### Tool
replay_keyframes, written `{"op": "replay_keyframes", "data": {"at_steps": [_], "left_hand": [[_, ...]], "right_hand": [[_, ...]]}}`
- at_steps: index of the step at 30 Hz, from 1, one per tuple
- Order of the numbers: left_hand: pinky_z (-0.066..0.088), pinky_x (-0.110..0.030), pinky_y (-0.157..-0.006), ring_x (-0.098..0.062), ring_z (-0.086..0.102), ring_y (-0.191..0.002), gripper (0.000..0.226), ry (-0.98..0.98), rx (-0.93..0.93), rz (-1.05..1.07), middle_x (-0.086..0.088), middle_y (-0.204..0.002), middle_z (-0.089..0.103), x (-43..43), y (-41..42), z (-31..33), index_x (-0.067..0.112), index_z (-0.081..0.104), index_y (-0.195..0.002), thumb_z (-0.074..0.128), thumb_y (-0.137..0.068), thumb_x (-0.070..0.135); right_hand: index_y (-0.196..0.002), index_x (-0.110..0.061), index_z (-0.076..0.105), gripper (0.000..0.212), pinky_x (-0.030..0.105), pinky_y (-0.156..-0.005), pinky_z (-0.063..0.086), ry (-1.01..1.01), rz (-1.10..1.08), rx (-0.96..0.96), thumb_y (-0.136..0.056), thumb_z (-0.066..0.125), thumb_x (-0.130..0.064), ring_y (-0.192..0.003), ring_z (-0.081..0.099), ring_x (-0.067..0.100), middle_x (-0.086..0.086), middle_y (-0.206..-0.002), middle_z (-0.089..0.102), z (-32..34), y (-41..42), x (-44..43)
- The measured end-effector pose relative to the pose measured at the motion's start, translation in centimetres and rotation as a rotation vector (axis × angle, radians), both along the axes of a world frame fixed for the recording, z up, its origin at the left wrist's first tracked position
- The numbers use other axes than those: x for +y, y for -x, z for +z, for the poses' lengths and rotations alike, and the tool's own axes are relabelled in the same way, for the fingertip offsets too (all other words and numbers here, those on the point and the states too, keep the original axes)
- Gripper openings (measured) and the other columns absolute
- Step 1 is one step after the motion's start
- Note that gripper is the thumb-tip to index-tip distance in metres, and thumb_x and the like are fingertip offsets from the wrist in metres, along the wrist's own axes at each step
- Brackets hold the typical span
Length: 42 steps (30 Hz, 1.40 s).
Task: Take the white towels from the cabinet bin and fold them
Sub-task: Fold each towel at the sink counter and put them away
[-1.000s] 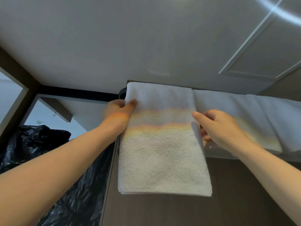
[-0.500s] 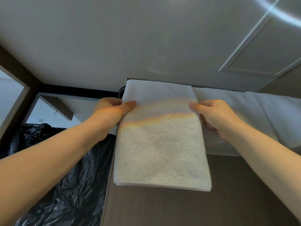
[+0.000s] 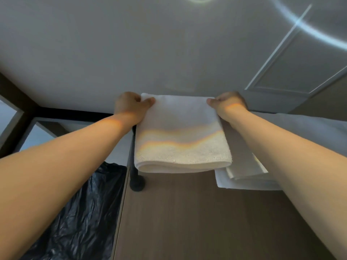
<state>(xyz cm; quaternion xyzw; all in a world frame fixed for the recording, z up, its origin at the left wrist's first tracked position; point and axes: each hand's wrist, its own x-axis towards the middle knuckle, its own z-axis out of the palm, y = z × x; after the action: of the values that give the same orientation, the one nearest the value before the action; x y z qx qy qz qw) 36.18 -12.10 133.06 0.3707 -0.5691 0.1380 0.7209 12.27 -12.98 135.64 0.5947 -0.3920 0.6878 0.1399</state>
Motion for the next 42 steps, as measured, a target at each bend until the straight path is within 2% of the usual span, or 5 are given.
{"op": "replay_keyframes", "data": {"at_steps": [13,22,28,34,42], "left_hand": [[0.02,-0.033,-0.048,-0.034,0.044,-0.062,0.051,0.054,-0.029,0.194,-0.006,-0.06,0.036,-1.4,0.2,-0.6,0.014,0.028,-0.062,0.05,-0.094,0.047],[0.039,-0.033,-0.093,-0.024,0.047,-0.12,0.067,0.064,0.0,0.05,-0.005,-0.132,0.046,-1.9,-0.2,-3.4,0.012,0.047,-0.127,0.058,-0.083,0.062],[0.051,-0.019,-0.068,-0.016,0.066,-0.086,0.065,-0.145,-0.04,-0.139,-0.001,-0.1,0.068,-1.3,-0.9,-7.5,0.013,0.065,-0.103,0.053,-0.079,0.073],[0.041,-0.042,-0.105,-0.022,0.063,-0.115,0.068,-0.514,-0.133,-0.809,-0.001,-0.124,0.067,-1.3,-2.3,-9.0,0.023,0.057,-0.128,0.059,-0.079,0.069],[0.052,-0.041,-0.094,-0.021,0.068,-0.105,0.059,-0.49,-0.148,-0.756,-0.003,-0.113,0.071,-0.7,-1.9,-10.2,0.019,0.058,-0.124,0.053,-0.084,0.062]], "right_hand": [[-0.124,-0.02,0.058,0.039,0.038,-0.103,0.038,0.032,-0.436,0.354,-0.098,0.045,-0.048,-0.128,0.044,0.031,0.008,-0.134,0.055,-1.3,-1.6,1.1],[-0.136,-0.02,0.05,0.05,0.039,-0.109,0.031,0.084,-0.303,0.45,-0.097,0.046,-0.051,-0.131,0.042,0.028,0.008,-0.138,0.052,-4.5,-1.6,1.0],[-0.134,-0.018,0.049,0.058,0.038,-0.098,0.042,0.224,-0.12,0.24,-0.084,0.069,-0.041,-0.12,0.051,0.025,0.007,-0.13,0.052,-9.3,-0.3,1.4],[-0.13,-0.012,0.051,0.056,0.027,-0.081,0.037,-0.024,0.072,0.12,-0.088,0.064,-0.047,-0.099,0.053,0.013,-0.003,-0.115,0.06,-11.5,0.3,1.9],[-0.102,-0.001,0.064,0.051,0.027,-0.057,0.037,-0.233,0.24,0.107,-0.09,0.06,-0.05,-0.068,0.051,0.018,0.0,-0.078,0.054,-12.1,-0.6,1.4]]}}
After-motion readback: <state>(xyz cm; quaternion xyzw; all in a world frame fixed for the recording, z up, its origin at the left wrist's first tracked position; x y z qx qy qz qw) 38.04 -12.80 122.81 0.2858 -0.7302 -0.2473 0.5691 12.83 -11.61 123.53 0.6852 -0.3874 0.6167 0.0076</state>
